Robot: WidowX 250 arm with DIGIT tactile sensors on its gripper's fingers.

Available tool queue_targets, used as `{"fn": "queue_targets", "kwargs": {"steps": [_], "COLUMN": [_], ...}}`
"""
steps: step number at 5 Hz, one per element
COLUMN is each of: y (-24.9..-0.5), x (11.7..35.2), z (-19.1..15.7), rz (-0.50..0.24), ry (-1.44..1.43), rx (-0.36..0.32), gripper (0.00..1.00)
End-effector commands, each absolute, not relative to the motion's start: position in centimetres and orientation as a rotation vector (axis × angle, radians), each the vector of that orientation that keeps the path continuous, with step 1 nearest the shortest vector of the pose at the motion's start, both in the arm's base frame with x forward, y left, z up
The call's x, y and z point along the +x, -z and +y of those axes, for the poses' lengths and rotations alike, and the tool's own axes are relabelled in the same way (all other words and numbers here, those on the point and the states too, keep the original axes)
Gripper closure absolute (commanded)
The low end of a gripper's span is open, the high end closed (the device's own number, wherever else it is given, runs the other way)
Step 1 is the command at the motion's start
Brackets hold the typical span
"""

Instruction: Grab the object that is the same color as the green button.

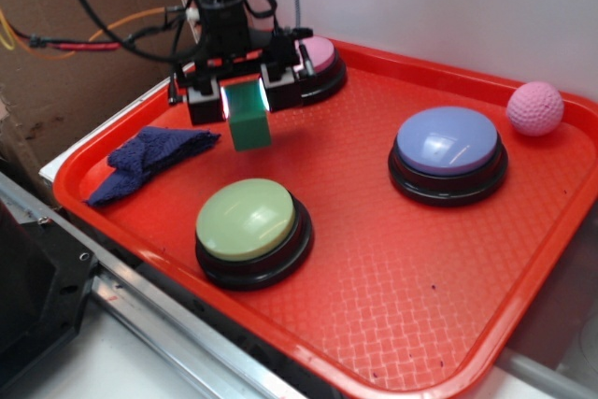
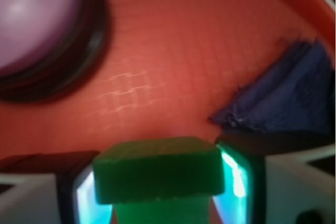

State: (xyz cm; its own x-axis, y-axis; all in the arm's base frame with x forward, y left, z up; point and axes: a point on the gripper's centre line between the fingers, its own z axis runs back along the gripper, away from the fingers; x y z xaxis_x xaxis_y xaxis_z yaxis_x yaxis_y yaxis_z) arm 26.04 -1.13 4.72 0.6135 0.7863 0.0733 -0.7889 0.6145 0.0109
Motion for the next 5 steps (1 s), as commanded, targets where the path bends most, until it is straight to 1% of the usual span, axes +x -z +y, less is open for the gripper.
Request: {"fn": "queue_targets", "kwargs": {"steps": [1,2,3,4,5], "y": [-13.0,-15.7,-18.6,-20.1,-19.7], "x": [27.7,27.7,27.3,26.6,26.4], "z": [-1.5,-2.0,-2.3,-2.9,-3.0], "rz": [-0.045,-0.041,-0.063,-0.063,-0.013], "ry": [-0.596,-0.480,-0.403,-0.320,-0.307], "rx": [-0.107,-0.154,-0.188,-0.199,-0.197], "gripper": [1.00,1.00,1.00,1.00,1.00]}}
